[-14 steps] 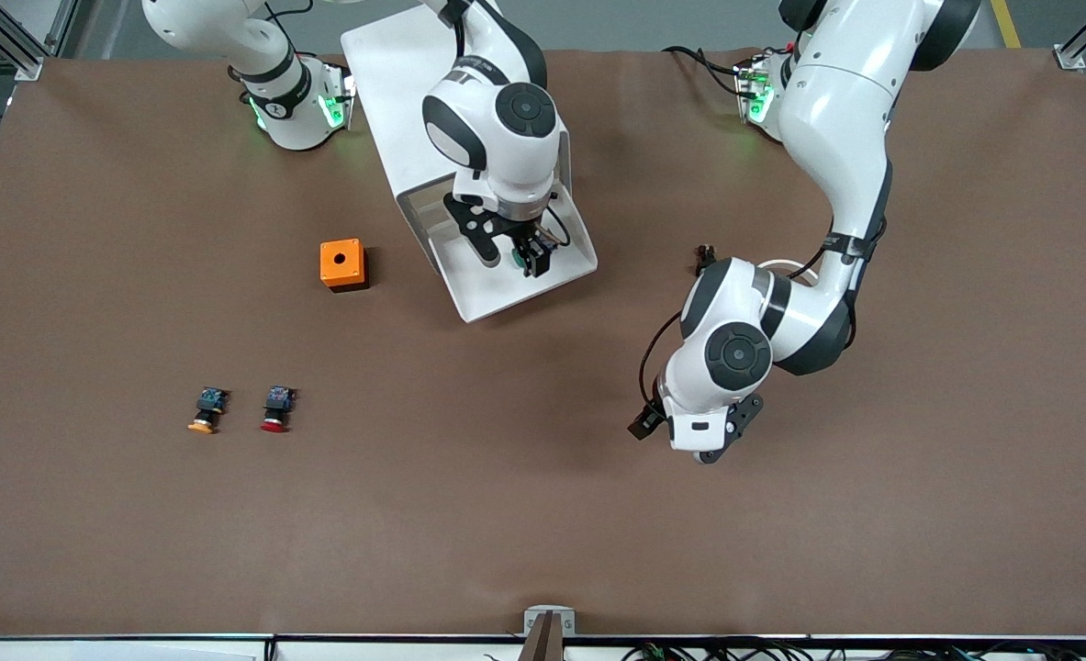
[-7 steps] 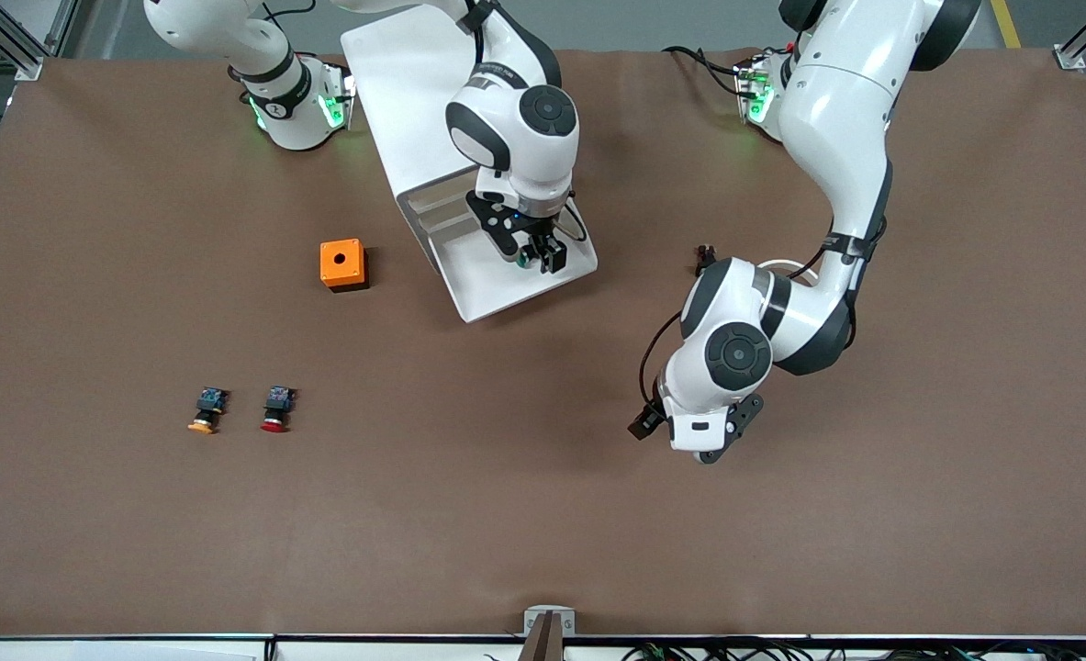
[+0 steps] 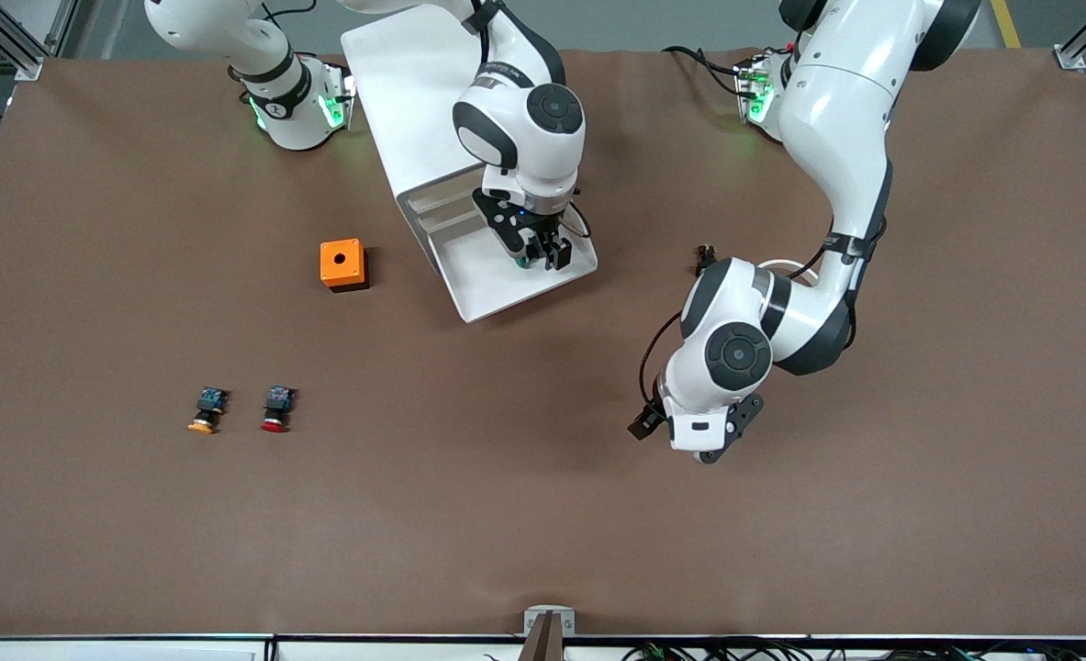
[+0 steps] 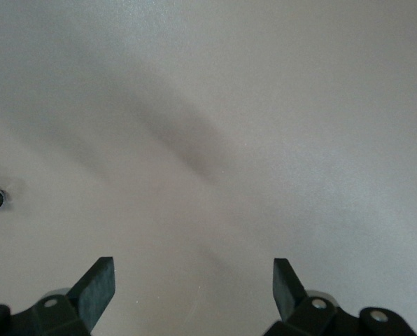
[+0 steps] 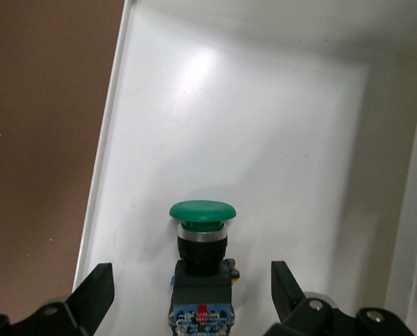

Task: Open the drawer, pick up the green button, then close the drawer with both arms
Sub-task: 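Grasp the green push button with the right gripper and lift it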

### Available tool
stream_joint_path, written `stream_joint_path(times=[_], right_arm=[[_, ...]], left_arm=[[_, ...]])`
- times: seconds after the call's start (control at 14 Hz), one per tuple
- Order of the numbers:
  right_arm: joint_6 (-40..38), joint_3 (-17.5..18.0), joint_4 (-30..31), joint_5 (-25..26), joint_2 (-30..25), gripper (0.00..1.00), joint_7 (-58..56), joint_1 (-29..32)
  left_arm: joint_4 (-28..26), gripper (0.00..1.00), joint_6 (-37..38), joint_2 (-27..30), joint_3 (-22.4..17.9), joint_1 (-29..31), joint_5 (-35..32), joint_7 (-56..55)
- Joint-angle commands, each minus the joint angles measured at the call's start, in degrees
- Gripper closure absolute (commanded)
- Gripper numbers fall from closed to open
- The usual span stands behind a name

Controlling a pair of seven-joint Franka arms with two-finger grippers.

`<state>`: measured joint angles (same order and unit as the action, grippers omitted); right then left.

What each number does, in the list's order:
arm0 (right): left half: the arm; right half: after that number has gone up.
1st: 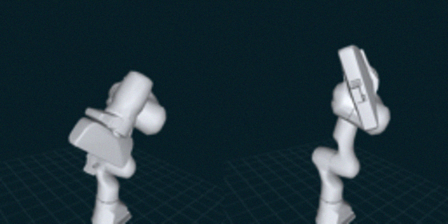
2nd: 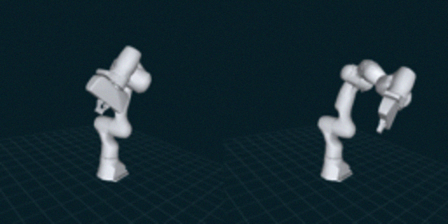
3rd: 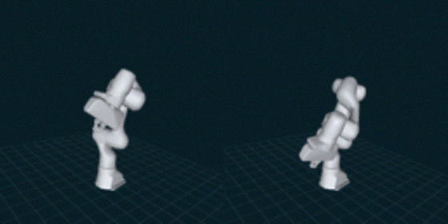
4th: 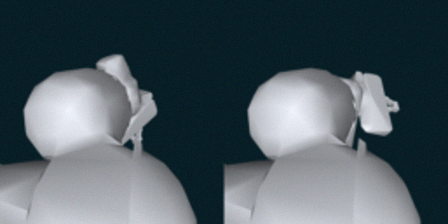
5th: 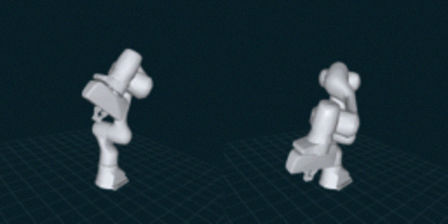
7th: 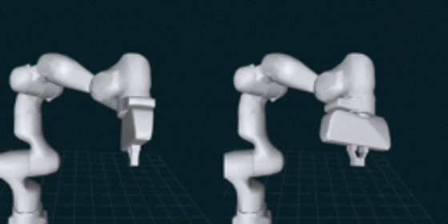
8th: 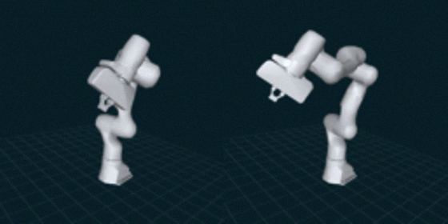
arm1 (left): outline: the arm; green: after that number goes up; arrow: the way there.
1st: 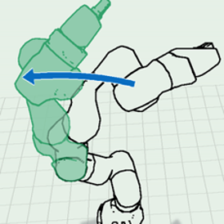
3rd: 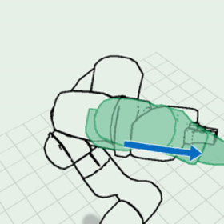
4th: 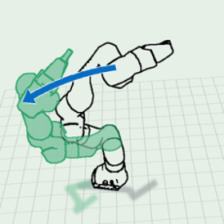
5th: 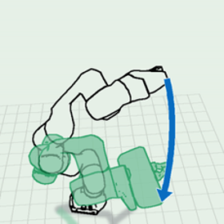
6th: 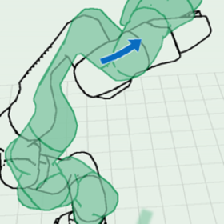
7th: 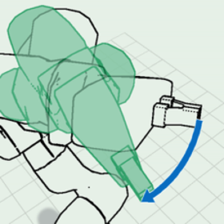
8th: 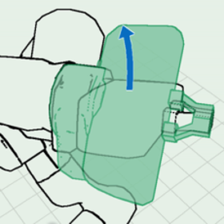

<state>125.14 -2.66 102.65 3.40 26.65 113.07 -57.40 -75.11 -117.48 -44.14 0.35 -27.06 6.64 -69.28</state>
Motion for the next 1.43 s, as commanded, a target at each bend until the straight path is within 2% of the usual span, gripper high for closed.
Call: stream_joint_path(times=[0.0,0.29,0.57,0.72,0.86,0.93,1.15,1.36], right_arm=[[0.98,-0.51,-0.61,0.47,1.21,0.03,1.89,-1.4],[1.07,-0.51,-0.61,0.47,1.48,0.13,1.9,-1.66],[0.89,-0.51,-0.61,0.47,1.57,0.4,1.19,-1.58],[0.98,-0.42,-0.61,0.47,1.57,0.62,1.1,-1.58],[0.89,-0.42,-0.69,0.47,1.48,0.9,1.02,-1.49],[0.46,-0.51,-1.13,0.47,1.48,0.98,0.93,-1.4],[0.02,-0.51,-1.92,0.38,1.39,1.0,-0.12,-0.17],[-5.14,-0.33,-4.55,-0.06,1.04,1.0,-3.01,1.76]], left_arm=[[-0.83,0.01,-0.73,0.72,0.0,-0.01,-1.54,-0.77],[-0.83,0.01,-0.65,0.72,0.0,0.07,-1.54,-0.77],[-0.83,0.01,-0.65,0.72,0.0,-0.01,-1.54,-0.77],[-0.83,0.01,-0.65,0.72,0.0,0.07,-1.54,-0.77],[-0.83,0.01,-0.65,0.72,0.0,0.07,-1.54,-0.77],[-0.83,0.01,-0.65,0.72,0.0,-0.01,-1.54,-0.77],[-0.83,0.01,-0.65,0.72,0.0,-0.01,-1.54,-0.77],[-0.83,0.01,-0.65,0.72,0.0,-0.01,-1.54,-0.77]])
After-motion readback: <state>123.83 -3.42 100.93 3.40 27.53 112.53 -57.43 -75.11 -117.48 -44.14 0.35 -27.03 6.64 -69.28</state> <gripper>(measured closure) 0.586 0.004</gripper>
